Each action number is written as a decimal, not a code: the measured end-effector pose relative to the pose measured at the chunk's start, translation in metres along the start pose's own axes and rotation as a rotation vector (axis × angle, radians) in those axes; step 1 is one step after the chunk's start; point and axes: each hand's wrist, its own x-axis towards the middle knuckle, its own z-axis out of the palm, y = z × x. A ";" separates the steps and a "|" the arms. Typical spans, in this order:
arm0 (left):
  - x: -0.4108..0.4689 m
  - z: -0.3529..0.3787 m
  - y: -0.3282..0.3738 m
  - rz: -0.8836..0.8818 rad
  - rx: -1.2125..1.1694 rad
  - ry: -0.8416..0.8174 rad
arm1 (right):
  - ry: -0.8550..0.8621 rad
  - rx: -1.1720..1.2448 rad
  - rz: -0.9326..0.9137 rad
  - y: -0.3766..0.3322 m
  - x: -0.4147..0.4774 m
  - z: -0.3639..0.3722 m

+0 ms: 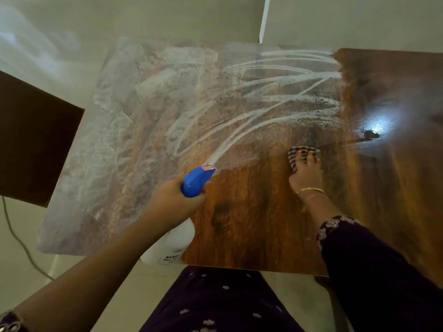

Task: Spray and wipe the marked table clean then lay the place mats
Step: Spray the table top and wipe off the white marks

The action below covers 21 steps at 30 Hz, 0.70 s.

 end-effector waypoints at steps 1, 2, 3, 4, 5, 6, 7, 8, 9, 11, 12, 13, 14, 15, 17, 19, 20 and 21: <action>0.002 0.001 0.001 -0.005 -0.003 0.000 | 0.028 -0.001 0.008 -0.009 -0.002 0.000; 0.004 0.003 0.003 -0.013 -0.005 0.001 | 0.067 -0.007 -0.031 -0.022 -0.007 0.007; 0.006 0.005 0.006 -0.019 -0.006 0.000 | 0.087 -0.012 -0.120 -0.038 -0.016 0.017; 0.008 0.008 0.009 -0.023 -0.003 -0.002 | 0.075 -0.017 -0.237 -0.058 -0.028 0.027; 0.010 0.010 0.013 -0.028 0.004 -0.005 | 0.040 -0.022 -0.368 -0.079 -0.042 0.039; 0.012 0.012 0.016 -0.031 0.019 -0.006 | -0.002 -0.010 -0.497 -0.099 -0.057 0.051; 0.015 0.014 0.020 -0.029 0.038 -0.003 | -0.058 -0.008 -0.606 -0.115 -0.069 0.060; 0.017 0.015 0.025 -0.025 0.049 0.002 | -0.091 -0.005 -0.685 -0.125 -0.078 0.064; 0.020 0.015 0.031 -0.017 0.046 0.009 | -0.116 -0.002 -0.741 -0.129 -0.079 0.063; 0.024 0.014 0.040 -0.002 0.032 0.027 | -0.139 -0.062 -0.804 -0.113 -0.062 0.052; 0.027 0.012 0.043 0.001 0.036 0.037 | -0.116 -0.086 -0.783 -0.096 -0.047 0.046; 0.029 0.010 0.046 0.003 0.048 0.047 | -0.059 -0.085 -0.711 -0.076 -0.030 0.038; 0.031 0.009 0.048 0.006 0.058 0.056 | 0.008 -0.067 -0.595 -0.054 -0.012 0.028; 0.033 0.008 0.048 0.008 0.064 0.064 | 0.043 -0.048 -0.457 -0.030 0.007 0.019; 0.035 0.008 0.049 -0.002 0.077 0.063 | 0.039 -0.026 -0.215 0.006 0.035 -0.005; 0.036 0.010 0.051 -0.010 0.097 0.052 | 0.005 0.025 -0.047 0.017 0.046 -0.018; 0.036 0.011 0.052 -0.009 0.094 0.045 | 0.016 0.038 -0.010 0.012 0.048 -0.017; 0.036 0.013 0.053 -0.007 0.086 0.037 | 0.053 0.024 -0.026 0.001 0.044 -0.012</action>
